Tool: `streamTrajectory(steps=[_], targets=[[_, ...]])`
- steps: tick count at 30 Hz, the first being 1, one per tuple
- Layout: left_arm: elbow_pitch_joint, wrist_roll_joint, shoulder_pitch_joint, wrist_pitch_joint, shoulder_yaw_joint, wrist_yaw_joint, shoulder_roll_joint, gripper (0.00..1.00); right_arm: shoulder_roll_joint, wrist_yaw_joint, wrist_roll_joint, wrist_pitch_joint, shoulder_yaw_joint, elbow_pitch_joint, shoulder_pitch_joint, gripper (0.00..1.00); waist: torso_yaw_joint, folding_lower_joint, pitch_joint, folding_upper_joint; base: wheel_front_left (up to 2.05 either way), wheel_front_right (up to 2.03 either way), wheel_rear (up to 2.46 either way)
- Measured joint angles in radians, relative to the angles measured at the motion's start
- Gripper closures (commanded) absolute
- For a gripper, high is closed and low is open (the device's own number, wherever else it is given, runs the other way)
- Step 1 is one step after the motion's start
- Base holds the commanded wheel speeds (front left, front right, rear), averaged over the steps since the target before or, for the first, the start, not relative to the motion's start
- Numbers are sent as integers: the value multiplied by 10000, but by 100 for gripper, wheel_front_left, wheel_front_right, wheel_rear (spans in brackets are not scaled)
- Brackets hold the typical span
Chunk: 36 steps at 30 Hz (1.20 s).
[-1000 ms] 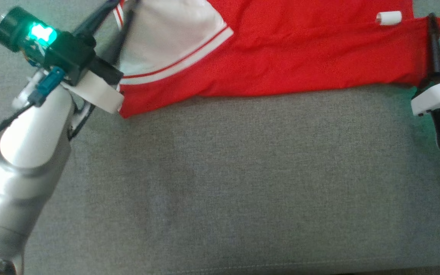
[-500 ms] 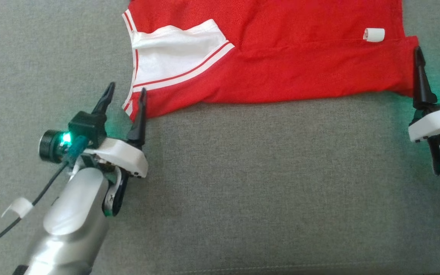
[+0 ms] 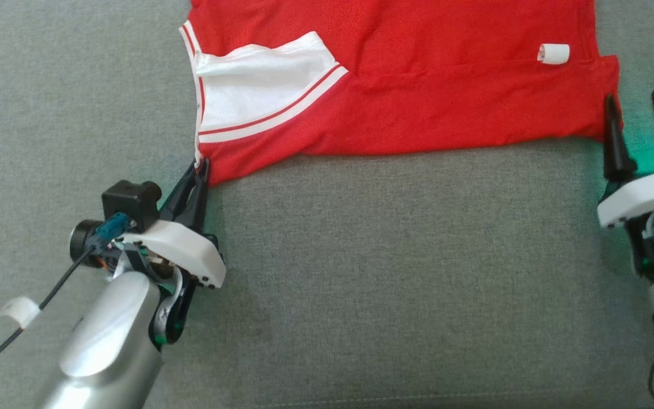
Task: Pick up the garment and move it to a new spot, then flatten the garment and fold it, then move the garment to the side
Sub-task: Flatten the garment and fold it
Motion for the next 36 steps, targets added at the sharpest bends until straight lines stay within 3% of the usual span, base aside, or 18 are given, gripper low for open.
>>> streamTrajectory(steps=[5, 6, 8, 14, 19, 27, 36], targets=[[-527, 52, 22, -40, -23, 6, 261, 100, 142, 0, 535, 153, 311, 1216, -45, 0, 108, 0, -48, 0, 0, 0, 0], [-616, 59, 23, -44, -23, 8, 316, 100, 182, 0, 662, 316, 437, 1436, -89, 9, 123, 0, -58, 0, 0, 0, 0], [-698, 155, 19, -42, -23, 33, 397, 100, 278, 0, 968, 466, 627, 1657, -285, 100, 147, -1, -82, 0, 0, 0, 0], [-930, 249, 29, -33, -46, 96, 623, 100, 178, 0, 1847, 673, 1432, 1814, -633, 100, 215, 0, -290, 0, 0, 0, 0], [-1187, 115, 514, -31, -44, 94, 709, 100, -570, 0, 2303, 660, 2130, 1547, -220, 100, 266, 0, -674, 0, 0, 0, 0], [-2077, -412, 2458, -4, -104, 94, 999, 100, -1404, 0, 2968, 347, 2621, 320, 1835, 100, 285, -2, -1421, 0, 0, 0, 0], [-3070, -646, 4542, -44, -366, 525, 1183, 100, -1921, 0, 3122, 209, 2307, -1229, 4221, 100, 289, -2, -1778, 0, 0, 0, 0]])
